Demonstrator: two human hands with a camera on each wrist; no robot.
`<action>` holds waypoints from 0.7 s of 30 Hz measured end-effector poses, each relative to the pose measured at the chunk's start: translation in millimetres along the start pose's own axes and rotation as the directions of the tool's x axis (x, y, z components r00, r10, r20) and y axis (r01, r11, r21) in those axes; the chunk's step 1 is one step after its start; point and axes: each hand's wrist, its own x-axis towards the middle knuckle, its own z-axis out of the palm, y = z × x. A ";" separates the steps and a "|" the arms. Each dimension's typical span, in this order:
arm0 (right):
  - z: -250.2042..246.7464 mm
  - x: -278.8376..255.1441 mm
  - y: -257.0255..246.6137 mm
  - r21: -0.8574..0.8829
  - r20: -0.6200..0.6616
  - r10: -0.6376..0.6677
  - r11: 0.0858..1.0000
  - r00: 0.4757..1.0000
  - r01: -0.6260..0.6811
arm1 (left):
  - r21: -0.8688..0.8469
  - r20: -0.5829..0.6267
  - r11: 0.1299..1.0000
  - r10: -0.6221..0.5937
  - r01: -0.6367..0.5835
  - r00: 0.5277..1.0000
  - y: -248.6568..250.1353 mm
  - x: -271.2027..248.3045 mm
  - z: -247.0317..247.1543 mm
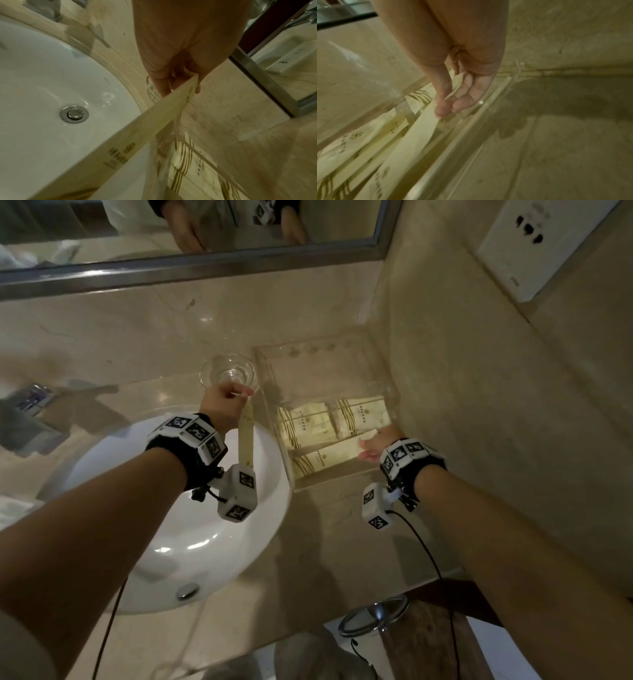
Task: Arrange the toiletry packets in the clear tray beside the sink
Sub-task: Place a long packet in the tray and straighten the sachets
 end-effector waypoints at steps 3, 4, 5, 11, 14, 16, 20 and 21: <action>-2.0 -1.8 4.8 0.026 0.026 0.026 0.999 0.999 -0.026 | -0.035 0.010 0.999 -0.006 0.006 1.000 -1.2 2.9 1.1; -2.5 -1.9 6.1 0.037 0.053 0.017 0.999 0.998 -0.019 | -0.035 0.013 0.999 -0.008 0.008 1.000 -1.4 3.7 1.8; -2.6 -0.9 7.9 0.059 0.089 0.002 0.998 0.996 -0.007 | -0.031 0.016 0.999 -0.011 0.012 1.000 -1.4 4.0 2.7; -0.4 2.0 14.2 0.055 0.043 -0.038 0.998 0.998 0.036 | -0.037 0.012 0.999 -0.017 0.018 1.000 -0.6 6.2 6.5; 7.4 16.1 14.4 -0.222 -0.055 -0.048 0.974 0.997 0.035 | -0.031 0.017 1.000 0.003 -0.003 1.000 -0.2 7.1 7.1; 13.1 15.0 9.1 -0.339 -0.139 -0.065 0.941 0.988 0.014 | -0.030 0.016 0.999 0.020 -0.020 1.000 0.3 7.3 6.8; 16.6 -1.3 1.3 -0.468 -0.171 -0.096 0.884 0.981 0.005 | -0.036 0.017 0.999 0.010 -0.009 1.000 -0.4 7.5 5.1; 16.2 -4.1 1.9 -0.501 -0.165 -0.106 0.865 0.981 0.010 | -0.040 0.023 0.999 0.009 -0.008 1.000 0.6 6.2 4.8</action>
